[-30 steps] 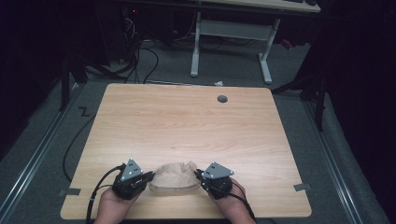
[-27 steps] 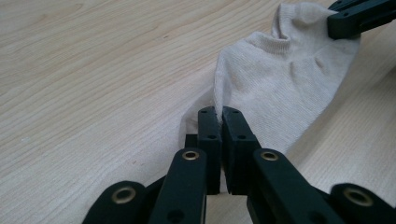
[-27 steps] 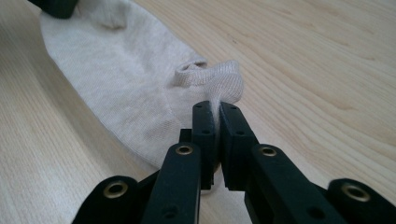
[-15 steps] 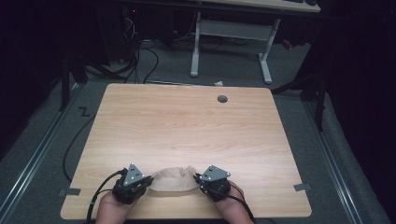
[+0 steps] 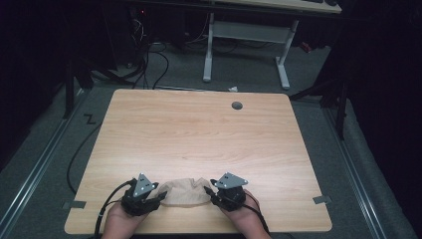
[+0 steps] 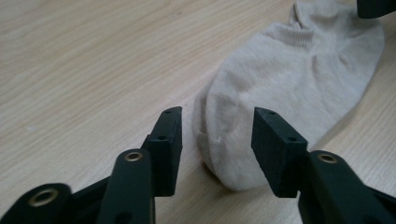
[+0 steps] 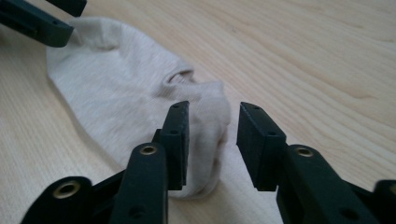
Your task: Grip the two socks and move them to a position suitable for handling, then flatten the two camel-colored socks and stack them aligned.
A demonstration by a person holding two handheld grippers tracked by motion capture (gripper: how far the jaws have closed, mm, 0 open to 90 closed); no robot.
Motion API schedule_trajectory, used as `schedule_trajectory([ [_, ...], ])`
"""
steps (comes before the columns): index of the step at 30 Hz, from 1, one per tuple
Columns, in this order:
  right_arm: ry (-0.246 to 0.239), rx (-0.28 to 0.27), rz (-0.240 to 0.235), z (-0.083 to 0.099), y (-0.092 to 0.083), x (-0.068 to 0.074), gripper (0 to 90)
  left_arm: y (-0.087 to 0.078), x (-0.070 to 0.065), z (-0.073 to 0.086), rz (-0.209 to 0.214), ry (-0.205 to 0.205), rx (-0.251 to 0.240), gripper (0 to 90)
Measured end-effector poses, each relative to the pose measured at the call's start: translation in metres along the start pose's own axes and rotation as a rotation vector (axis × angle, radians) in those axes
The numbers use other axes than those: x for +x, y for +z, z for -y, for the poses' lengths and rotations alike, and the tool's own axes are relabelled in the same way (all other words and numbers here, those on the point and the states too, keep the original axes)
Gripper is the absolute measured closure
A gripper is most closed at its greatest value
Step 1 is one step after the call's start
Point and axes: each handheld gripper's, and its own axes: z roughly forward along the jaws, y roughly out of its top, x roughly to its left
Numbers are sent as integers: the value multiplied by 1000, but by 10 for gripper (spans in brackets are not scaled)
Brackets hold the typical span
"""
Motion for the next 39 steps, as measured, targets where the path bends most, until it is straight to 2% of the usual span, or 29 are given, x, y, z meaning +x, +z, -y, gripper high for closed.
schedule_trajectory([
  [3,12,-43,44,0,-3,-7,585,-3,5,-2,-5,-17,-26,505],
  [7,59,-79,108,2,-8,-24,547,-7,19,-3,-26,-44,-56,489],
  [9,75,-83,136,5,-10,-34,542,-10,27,-3,-53,-55,-72,487],
  [12,109,-87,185,12,-15,-50,535,-13,44,0,-118,-57,-74,485],
  [15,135,-81,230,18,-20,-66,533,-14,58,4,-160,-87,-73,481],
  [19,149,-63,293,28,-25,-85,530,-16,75,9,-191,-131,-64,479],
  [23,178,-47,321,36,-28,-101,531,-15,86,14,-202,-166,-56,480],
  [26,202,-45,340,38,-28,-109,531,-11,92,18,-214,-174,-29,483],
  [30,223,-35,356,42,-29,-116,531,-10,96,20,-219,-192,-20,485],
  [35,217,-37,356,42,-31,-112,532,-15,92,18,-221,-169,-28,484],
  [39,208,-36,357,40,-30,-110,531,-19,91,19,-214,-172,-33,484],
])
